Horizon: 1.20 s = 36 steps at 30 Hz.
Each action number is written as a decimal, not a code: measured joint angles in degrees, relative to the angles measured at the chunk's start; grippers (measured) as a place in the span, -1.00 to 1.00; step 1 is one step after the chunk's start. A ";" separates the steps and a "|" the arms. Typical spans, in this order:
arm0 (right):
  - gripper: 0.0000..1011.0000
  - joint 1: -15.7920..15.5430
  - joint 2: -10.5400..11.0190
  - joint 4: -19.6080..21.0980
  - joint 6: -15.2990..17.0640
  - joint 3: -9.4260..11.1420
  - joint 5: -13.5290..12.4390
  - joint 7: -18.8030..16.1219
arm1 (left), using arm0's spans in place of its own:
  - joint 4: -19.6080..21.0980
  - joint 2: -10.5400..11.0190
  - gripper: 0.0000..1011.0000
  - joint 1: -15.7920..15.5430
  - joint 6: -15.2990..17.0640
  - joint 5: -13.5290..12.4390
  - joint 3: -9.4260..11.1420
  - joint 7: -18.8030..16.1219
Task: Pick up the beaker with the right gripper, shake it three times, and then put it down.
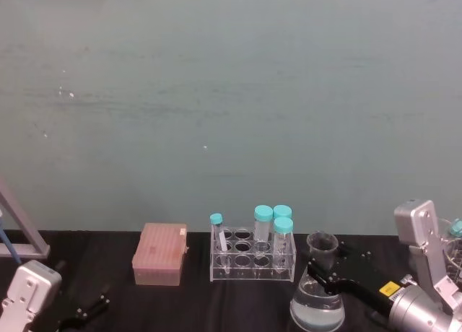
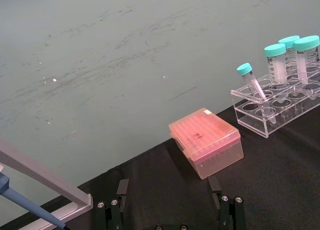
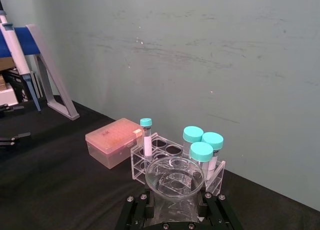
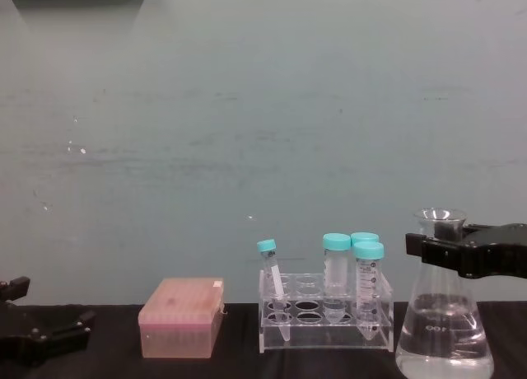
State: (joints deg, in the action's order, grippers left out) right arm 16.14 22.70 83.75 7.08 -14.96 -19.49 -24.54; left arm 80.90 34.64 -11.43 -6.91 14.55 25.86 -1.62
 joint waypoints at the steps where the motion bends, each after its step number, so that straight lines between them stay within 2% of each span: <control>1: -0.10 0.00 -0.01 -0.01 -0.01 0.01 0.01 -0.01 | 0.00 0.00 0.98 0.00 0.00 0.00 0.00 0.00; 25: -0.10 0.04 -0.04 -0.10 -0.06 0.08 0.08 -0.13 | 0.00 0.00 0.98 0.00 0.00 0.00 0.00 0.00; 27: -0.10 -0.03 -0.03 -0.18 -0.61 0.20 -0.69 -0.16 | 0.00 0.00 0.98 0.00 0.00 0.00 0.00 0.00; 28: -0.10 -0.11 -0.15 -0.18 -0.81 0.42 -1.32 -0.22 | 0.00 0.00 0.98 0.00 0.00 -0.01 0.00 0.00; 30: -0.10 -0.51 -0.92 -0.17 -0.37 1.52 -4.34 -0.49 | 0.00 0.00 0.98 0.00 0.00 0.00 0.00 0.00; 31: -0.10 -0.74 -1.83 -0.14 1.47 2.70 -7.50 -0.79 | 0.00 0.00 0.98 0.00 0.00 0.00 0.00 0.00; 35: -0.10 -0.94 -4.11 -0.11 6.95 5.60 -14.72 -0.97 | 0.00 0.00 0.98 0.00 0.00 0.00 0.00 0.00; 36: -0.10 -0.95 -5.21 -0.18 9.40 7.05 -17.87 -0.80 | 0.00 0.00 0.98 0.00 0.00 0.00 0.00 0.00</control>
State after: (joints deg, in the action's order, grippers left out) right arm 15.19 17.49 83.57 16.48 -7.92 -37.36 -25.34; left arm 80.90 34.65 -11.43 -6.91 14.55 25.86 -1.62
